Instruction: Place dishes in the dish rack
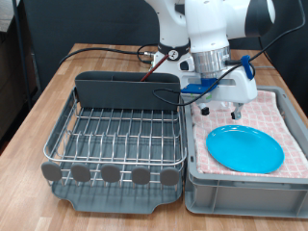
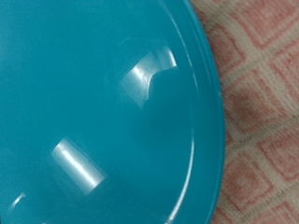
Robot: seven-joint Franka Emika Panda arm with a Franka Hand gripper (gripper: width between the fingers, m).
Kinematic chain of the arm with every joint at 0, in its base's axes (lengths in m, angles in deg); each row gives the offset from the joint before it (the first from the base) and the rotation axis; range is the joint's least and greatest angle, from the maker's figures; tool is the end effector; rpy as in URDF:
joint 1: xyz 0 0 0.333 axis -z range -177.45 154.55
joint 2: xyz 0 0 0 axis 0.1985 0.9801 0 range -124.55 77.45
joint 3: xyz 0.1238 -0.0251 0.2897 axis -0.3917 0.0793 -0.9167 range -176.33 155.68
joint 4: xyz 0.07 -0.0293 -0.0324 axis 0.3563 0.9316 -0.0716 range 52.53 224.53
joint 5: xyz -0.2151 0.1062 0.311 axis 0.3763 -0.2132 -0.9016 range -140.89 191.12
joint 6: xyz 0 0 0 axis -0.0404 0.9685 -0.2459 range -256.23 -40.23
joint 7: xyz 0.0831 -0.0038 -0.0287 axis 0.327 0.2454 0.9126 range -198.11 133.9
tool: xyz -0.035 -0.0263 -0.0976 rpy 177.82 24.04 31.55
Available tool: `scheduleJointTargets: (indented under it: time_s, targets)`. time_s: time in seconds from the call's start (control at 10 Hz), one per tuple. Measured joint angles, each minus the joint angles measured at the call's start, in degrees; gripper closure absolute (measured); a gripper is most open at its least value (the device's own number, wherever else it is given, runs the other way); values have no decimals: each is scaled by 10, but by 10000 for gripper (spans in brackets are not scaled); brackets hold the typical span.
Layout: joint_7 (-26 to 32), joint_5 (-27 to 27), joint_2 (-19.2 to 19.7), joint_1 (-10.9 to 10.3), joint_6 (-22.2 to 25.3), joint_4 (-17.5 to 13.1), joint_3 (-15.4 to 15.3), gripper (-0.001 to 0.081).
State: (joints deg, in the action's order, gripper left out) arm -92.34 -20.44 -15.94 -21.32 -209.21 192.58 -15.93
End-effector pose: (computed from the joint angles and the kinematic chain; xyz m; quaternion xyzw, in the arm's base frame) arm 0.4710 0.0839 0.2493 -0.7041 0.6842 -0.0161 0.1892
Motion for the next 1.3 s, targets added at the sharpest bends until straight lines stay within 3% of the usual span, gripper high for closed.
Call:
scheduleJointTargets:
  time_s: [0.3, 0.8, 1.2, 1.3]
  targets:
    - [46, -37, 33, 4, -5, -25, -8, 4]
    - [71, -64, 75, 5, -10, -67, -19, 4]
    - [81, -72, 90, 5, -22, -81, -27, 4]
    - [81, -72, 91, 5, -22, -82, -27, 92]
